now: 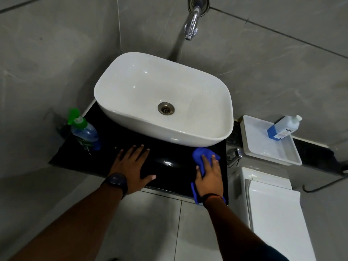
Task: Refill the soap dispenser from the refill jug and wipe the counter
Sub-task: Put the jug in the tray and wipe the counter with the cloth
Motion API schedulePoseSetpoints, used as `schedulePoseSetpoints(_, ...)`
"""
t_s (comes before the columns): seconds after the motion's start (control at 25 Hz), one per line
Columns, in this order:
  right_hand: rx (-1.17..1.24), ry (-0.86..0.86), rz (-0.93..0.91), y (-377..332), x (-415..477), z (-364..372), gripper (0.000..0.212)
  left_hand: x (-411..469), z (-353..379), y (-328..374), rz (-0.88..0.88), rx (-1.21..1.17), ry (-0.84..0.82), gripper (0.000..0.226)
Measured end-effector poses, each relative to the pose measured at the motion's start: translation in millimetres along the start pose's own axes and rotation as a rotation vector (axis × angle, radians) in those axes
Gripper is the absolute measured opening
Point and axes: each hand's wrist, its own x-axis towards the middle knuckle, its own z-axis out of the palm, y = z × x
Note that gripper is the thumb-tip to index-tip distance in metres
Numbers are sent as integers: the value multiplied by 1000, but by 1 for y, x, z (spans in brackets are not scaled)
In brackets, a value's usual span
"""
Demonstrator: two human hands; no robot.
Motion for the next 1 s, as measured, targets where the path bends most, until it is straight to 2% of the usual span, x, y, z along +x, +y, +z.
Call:
schedulePoseSetpoints(0.08, -35, 95, 234, -15, 2, 9, 50, -5, 1, -8, -47, -22, 16, 91)
schedulePoseSetpoints(0.12, -28, 124, 287, -31, 2, 16, 51, -8, 1, -14, -71, -32, 21, 90)
schedulePoseSetpoints(0.2, -4, 113, 279, -65, -2, 31, 53, -13, -1, -25, -105, -40, 23, 85)
schedulePoseSetpoints(0.32, 29, 50, 177, -108, -12, 51, 55, -15, -5, -30, -155, -83, 33, 70)
schedulePoseSetpoints(0.44, 26, -28, 93, -122, -13, 59, 57, -14, -9, -28, -213, -105, 54, 61)
schedulePoseSetpoints(0.64, 83, -317, -436, -124, -26, 55, 58, -13, -8, -21, -251, -137, 58, 67)
schedulePoseSetpoints(0.8, 119, -422, -665, -97, -29, 39, 56, -11, -3, -12, -256, -157, 84, 69)
schedulePoseSetpoints(0.92, 151, -343, -644, -51, -27, 21, 54, -8, 3, -2, -233, -85, 79, 60)
schedulePoseSetpoints(1.0, 116, -207, -501, -22, -23, 12, 52, -6, 5, 4, -251, -47, 41, 72)
